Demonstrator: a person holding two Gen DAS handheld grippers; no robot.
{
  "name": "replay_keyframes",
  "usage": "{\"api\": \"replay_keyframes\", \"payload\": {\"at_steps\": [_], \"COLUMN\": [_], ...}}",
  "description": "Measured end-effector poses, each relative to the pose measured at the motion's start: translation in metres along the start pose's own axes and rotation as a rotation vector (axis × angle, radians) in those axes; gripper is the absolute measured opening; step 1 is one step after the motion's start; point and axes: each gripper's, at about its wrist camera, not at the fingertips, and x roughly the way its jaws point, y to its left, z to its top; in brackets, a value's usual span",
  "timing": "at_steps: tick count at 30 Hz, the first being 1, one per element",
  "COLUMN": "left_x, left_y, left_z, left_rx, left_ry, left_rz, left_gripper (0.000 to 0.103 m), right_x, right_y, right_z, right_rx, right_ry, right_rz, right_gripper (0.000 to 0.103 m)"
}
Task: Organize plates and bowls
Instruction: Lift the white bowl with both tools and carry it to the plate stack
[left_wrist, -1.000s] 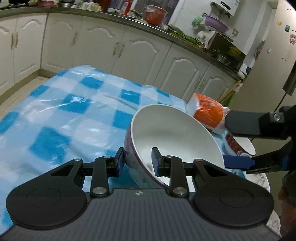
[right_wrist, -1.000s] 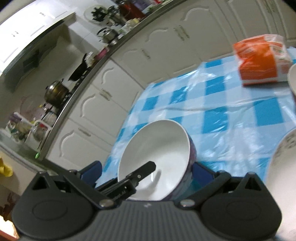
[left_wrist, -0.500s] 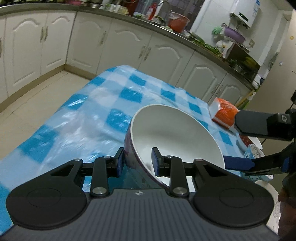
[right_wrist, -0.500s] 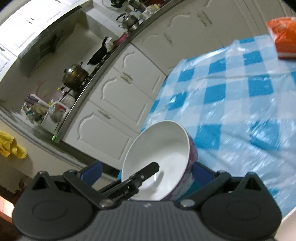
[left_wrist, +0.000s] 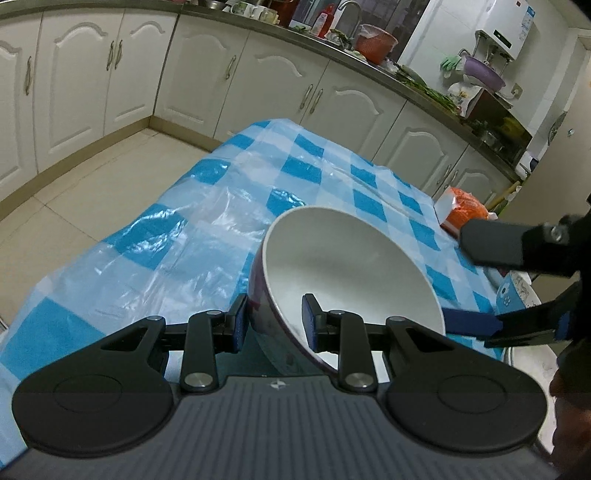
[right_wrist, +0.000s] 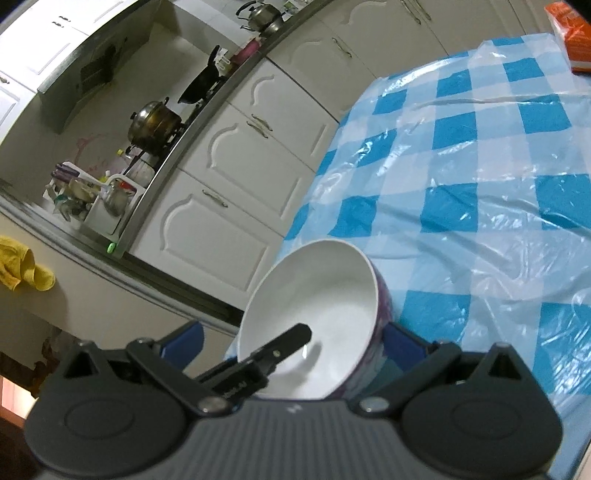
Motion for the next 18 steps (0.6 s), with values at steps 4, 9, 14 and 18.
{"api": "replay_keyframes", "payload": {"at_steps": [4, 9, 14, 18], "left_x": [0.004, 0.002, -0.001, -0.005], "left_y": [-0.002, 0.007, 0.016, 0.020], "left_z": [0.001, -0.004, -0.006, -0.007], "left_rx": [-0.008, -0.002, -0.012, -0.018], "left_ry": [-0.011, -0.019, -0.033, -0.054], "left_rz": [-0.012, -0.029, -0.013, 0.003], "left_gripper": [0.034, 0.044, 0.059, 0.061], "right_x": [0.001, 0.002, -0.003, -0.013], "right_y": [0.003, 0.005, 0.001, -0.001], "right_z": [-0.003, -0.007, -0.010, -0.006], "right_rx": [-0.021, -0.056, -0.076, -0.079], "right_ry": [-0.010, -0.021, -0.046, -0.093], "right_rz": [-0.013, -0.023, -0.050, -0.046], "right_gripper": [0.103, 0.102, 0.102, 0.102]}}
